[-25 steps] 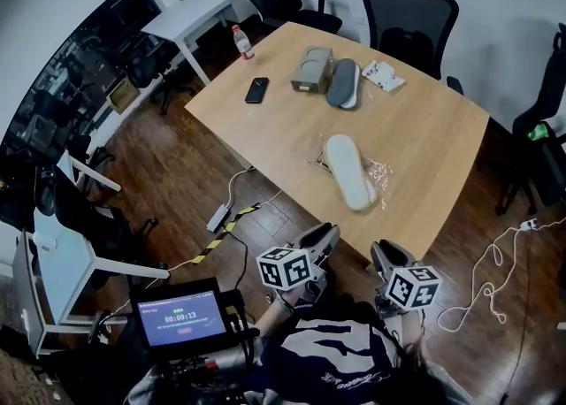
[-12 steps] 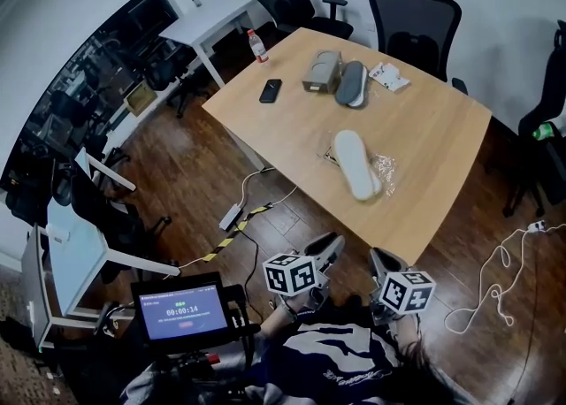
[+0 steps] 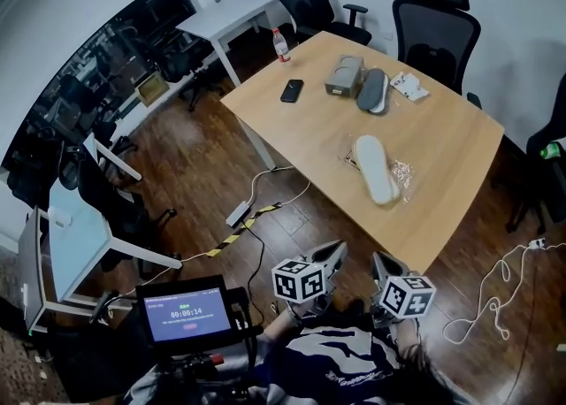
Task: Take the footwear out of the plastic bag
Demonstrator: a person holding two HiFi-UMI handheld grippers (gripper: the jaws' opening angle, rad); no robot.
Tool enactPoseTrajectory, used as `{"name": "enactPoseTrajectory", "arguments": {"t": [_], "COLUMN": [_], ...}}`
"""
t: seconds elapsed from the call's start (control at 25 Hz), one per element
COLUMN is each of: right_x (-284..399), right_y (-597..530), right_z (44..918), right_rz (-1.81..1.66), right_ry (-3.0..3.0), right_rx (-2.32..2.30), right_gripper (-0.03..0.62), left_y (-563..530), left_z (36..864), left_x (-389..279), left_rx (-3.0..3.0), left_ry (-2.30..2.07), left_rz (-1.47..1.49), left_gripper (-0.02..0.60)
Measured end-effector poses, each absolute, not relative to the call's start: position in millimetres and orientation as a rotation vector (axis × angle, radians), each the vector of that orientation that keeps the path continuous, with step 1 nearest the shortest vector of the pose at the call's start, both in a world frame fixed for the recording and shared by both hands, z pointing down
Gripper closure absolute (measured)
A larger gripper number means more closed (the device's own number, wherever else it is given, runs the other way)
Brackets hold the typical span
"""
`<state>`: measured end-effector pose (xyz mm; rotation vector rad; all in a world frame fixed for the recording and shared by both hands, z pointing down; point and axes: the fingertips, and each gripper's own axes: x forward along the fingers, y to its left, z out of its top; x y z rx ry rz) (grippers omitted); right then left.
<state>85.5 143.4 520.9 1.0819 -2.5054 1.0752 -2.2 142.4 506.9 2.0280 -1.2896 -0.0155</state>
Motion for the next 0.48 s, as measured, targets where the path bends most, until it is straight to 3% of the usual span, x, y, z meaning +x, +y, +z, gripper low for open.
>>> {"name": "enactPoseTrajectory", "arguments": {"t": [0.48], "right_x": [53], "right_y": [144], "right_z": [510], "right_rz": [1.036], "right_ry": [-2.516], "right_rx": [1.097], "right_gripper": [0.597], "left_y": [142], "left_z": [503], "left_x": [-34], "left_rx": [2.045], "left_ry": [-1.274], "left_rz": [-0.038], "left_gripper": [0.577]}}
